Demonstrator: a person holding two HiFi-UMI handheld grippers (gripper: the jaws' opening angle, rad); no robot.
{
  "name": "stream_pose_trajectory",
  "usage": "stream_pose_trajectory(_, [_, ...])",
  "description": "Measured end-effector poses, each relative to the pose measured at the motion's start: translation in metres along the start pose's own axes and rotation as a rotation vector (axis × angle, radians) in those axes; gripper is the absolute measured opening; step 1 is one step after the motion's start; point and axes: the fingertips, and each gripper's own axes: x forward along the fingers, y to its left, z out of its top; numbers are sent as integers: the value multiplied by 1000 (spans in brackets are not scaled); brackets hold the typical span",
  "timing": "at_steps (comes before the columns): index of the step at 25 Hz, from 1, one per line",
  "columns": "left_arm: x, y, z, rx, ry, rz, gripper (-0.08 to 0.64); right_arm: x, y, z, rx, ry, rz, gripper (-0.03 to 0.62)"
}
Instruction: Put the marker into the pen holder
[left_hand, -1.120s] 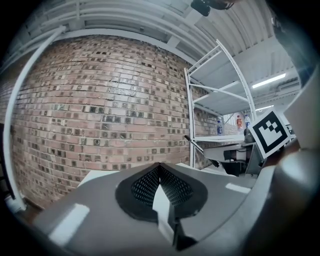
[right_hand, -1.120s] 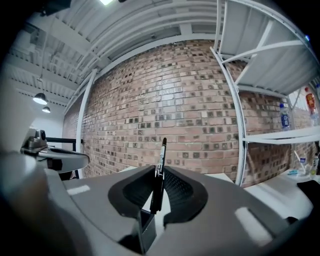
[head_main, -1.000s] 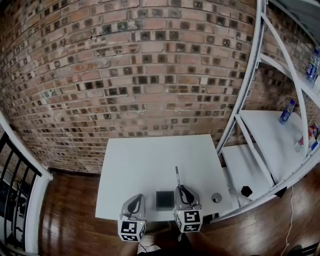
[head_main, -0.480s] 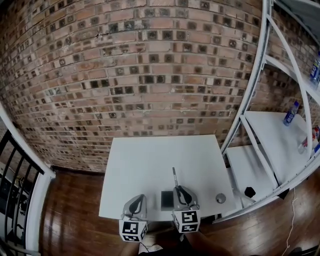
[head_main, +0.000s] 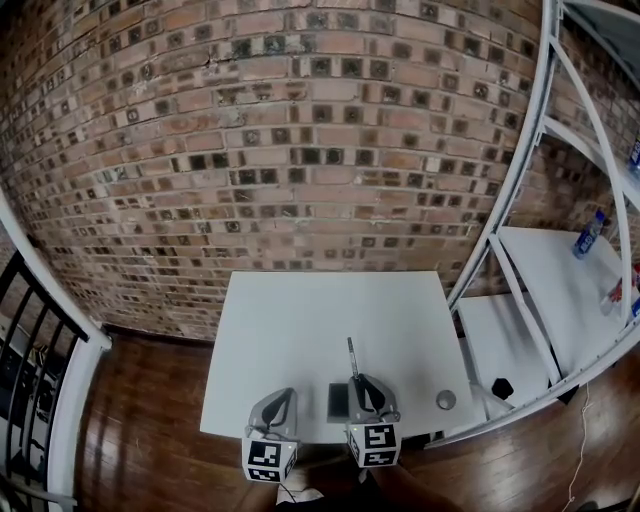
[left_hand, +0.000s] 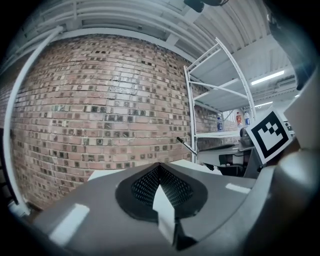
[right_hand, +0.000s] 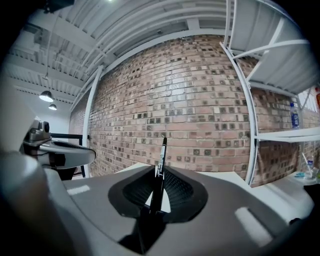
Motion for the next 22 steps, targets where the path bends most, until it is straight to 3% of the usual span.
stream_pose_trajectory(6, [2,4,10,-22,-53,4,14,3,-1,-6,-7,11,3,57])
stream_pose_trajectory(16, [3,6,9,-31,-55,8,14,6,2,-20,-12,37,12,56])
stream_pose_trajectory(22, [5,4,8,-28,-48,3,14,13,5,-52,6,159,41,91])
